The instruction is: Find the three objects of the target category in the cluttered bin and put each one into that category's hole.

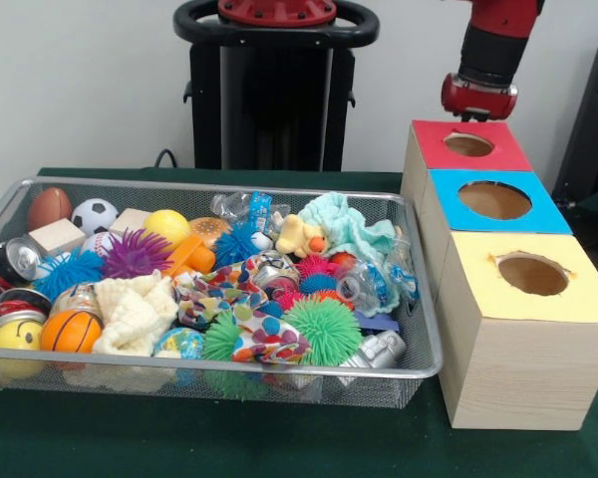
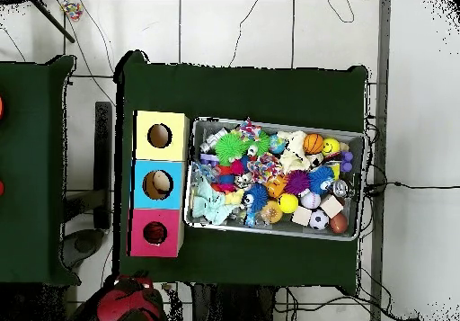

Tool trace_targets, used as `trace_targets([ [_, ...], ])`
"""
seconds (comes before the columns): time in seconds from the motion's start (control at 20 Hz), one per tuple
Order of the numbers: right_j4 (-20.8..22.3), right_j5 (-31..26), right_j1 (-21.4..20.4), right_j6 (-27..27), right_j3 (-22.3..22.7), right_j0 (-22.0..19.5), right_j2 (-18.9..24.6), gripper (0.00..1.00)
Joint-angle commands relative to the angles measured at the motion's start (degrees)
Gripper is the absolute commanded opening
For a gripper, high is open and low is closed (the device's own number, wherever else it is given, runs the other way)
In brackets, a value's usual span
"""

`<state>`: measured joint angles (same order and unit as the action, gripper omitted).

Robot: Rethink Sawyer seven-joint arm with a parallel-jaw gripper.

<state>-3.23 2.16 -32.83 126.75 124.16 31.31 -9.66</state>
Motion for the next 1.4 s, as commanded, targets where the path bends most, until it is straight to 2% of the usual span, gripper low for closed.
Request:
trace_targets([
  [0.05, 0.7, -10.3, -10.2, 4.9, 2.2, 0.6, 0.1, 0.00],
  [0.45, 1.6, -13.0, -18.6, 4.9, 7.2, -1.1, 0.8, 0.00],
  [0.65, 1.9, -12.9, -21.4, 5.3, 10.0, -1.5, 0.5, 0.00],
  [1.1, 2.2, -4.4, -15.5, 6.9, 11.8, -2.5, 0.5, 0.00],
  [1.3, 1.4, -7.0, -13.2, 5.6, 9.4, -4.0, 1.9, 0.00],
  [1.4, 1.3, -5.7, -10.1, 6.1, 8.4, -3.3, 1.2, 0.00],
])
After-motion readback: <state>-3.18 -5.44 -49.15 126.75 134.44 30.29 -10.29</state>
